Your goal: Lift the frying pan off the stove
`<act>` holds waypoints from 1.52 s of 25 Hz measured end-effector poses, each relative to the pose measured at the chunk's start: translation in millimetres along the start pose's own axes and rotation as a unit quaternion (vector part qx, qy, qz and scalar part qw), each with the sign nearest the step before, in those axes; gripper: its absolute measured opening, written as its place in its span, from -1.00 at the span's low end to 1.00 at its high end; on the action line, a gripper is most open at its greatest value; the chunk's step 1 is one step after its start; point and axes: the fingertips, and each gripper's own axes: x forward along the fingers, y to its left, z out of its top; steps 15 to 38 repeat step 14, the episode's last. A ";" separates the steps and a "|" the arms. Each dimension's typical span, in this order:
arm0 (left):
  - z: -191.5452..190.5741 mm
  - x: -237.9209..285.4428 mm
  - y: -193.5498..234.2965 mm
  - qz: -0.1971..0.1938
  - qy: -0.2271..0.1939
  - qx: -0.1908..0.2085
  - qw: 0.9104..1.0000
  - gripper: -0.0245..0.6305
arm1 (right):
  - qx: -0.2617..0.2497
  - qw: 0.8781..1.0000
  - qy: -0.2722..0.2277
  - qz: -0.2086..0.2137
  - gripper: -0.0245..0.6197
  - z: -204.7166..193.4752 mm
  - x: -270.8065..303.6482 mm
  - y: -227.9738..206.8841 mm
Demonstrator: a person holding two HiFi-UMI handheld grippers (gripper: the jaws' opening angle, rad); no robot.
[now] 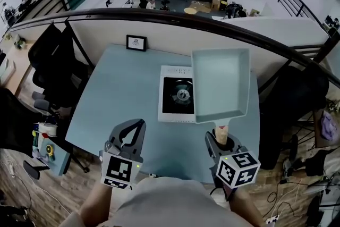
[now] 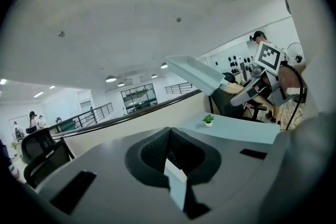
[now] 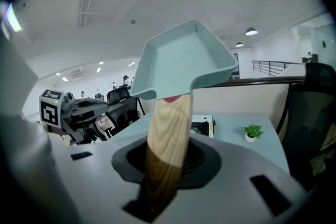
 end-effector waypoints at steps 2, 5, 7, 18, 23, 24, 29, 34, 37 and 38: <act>-0.1 -0.4 -2.0 0.000 0.002 0.000 1.000 -0.92 | -0.004 1.000 0.001 0.000 -0.63 -0.4 -2.1 -0.2; -0.4 -0.5 -2.5 0.002 0.003 0.001 1.000 -0.92 | -0.012 1.000 0.002 0.001 -0.63 -0.5 -1.9 0.6; -0.7 0.5 -2.1 0.004 0.005 0.002 1.000 -0.92 | -0.013 1.000 0.004 0.004 -0.63 -1.1 -1.3 1.2; 2.0 2.5 -3.5 0.006 0.002 -0.003 1.000 -0.92 | -0.011 1.000 0.003 0.010 -0.63 -0.1 -3.0 1.5; 2.0 2.5 -3.5 0.006 0.002 -0.003 1.000 -0.92 | -0.011 1.000 0.003 0.010 -0.63 -0.1 -3.0 1.5; 2.0 2.5 -3.5 0.006 0.002 -0.003 1.000 -0.92 | -0.011 1.000 0.003 0.010 -0.63 -0.1 -3.0 1.5; 2.0 2.5 -3.5 0.006 0.002 -0.003 1.000 -0.92 | -0.011 1.000 0.003 0.010 -0.63 -0.1 -3.0 1.5; 2.0 2.5 -3.5 0.006 0.002 -0.003 1.000 -0.92 | -0.011 1.000 0.003 0.010 -0.63 -0.1 -3.0 1.5; 2.0 2.5 -3.5 0.006 0.002 -0.003 1.000 -0.92 | -0.011 1.000 0.003 0.010 -0.63 -0.1 -3.0 1.5; 2.0 2.5 -3.5 0.006 0.002 -0.003 1.000 -0.92 | -0.011 1.000 0.003 0.010 -0.63 -0.1 -3.0 1.5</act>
